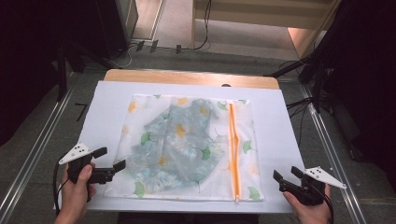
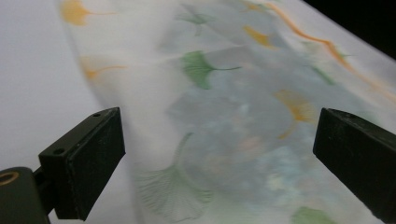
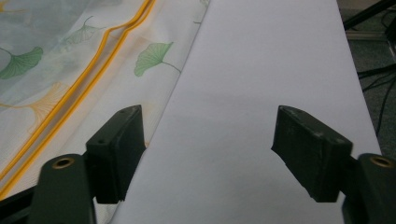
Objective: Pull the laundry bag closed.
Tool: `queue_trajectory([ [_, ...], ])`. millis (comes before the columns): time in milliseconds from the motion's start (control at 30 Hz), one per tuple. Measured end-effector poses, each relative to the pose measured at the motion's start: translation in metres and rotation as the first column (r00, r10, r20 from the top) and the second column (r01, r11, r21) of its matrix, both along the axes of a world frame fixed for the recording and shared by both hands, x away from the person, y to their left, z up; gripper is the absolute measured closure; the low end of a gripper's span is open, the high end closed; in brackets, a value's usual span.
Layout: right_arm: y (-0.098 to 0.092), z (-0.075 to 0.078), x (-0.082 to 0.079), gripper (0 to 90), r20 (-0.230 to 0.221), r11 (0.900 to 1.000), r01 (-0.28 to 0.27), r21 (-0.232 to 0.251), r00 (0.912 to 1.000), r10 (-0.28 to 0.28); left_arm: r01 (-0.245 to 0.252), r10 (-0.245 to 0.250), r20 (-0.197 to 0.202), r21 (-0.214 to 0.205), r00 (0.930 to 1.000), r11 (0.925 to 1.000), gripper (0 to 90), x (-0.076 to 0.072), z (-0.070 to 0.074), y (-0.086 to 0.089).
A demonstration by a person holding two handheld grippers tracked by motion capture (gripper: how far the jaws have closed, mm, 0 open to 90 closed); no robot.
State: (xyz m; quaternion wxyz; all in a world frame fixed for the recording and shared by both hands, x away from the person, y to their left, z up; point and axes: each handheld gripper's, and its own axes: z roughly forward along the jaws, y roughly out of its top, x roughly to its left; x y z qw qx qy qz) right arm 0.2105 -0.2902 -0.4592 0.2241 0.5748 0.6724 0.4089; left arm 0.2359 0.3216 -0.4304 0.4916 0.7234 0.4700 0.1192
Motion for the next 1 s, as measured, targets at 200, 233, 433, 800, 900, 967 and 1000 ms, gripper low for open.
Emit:
queue_trajectory([
  [200,0.015,0.004,0.000,37.0,0.035,0.9988,-0.038,0.030,0.9987,0.037,0.009,-0.008,-0.021,0.053,0.9997,0.9985,28.8,0.002,0.001,-0.032],
  [233,0.017,0.005,0.000,38.5,0.040,0.9978,-0.050,0.044,0.9980,0.048,0.001,0.001,-0.018,0.073,0.9998,0.9973,29.8,0.002,0.001,-0.038],
  [433,0.032,0.006,-0.005,54.2,0.043,0.9857,-0.144,0.087,0.9891,0.141,0.048,-0.047,-0.007,0.121,0.9989,0.9916,52.4,0.004,0.002,-0.077],
  [800,0.064,0.010,-0.013,78.1,0.033,0.9613,-0.252,0.112,0.9677,0.250,0.323,-0.314,-0.087,0.139,0.9456,0.9360,90.0,0.004,-0.012,-0.182],
  [900,0.071,0.005,-0.013,90.0,-0.020,0.9517,-0.288,0.106,0.9562,0.292,0.374,-0.362,-0.108,0.123,0.9260,0.9194,90.0,0.002,-0.014,-0.212],
  [967,0.075,-0.002,-0.013,90.0,-0.085,0.9445,-0.315,0.094,0.9427,0.323,0.407,-0.394,-0.116,0.121,0.9118,0.9056,90.0,0.000,-0.017,-0.232],
  [1000,0.075,-0.002,-0.013,90.0,-0.085,0.9445,-0.315,0.094,0.9427,0.323,0.407,-0.394,-0.116,0.121,0.9118,0.9056,90.0,0.000,-0.017,-0.232],
])
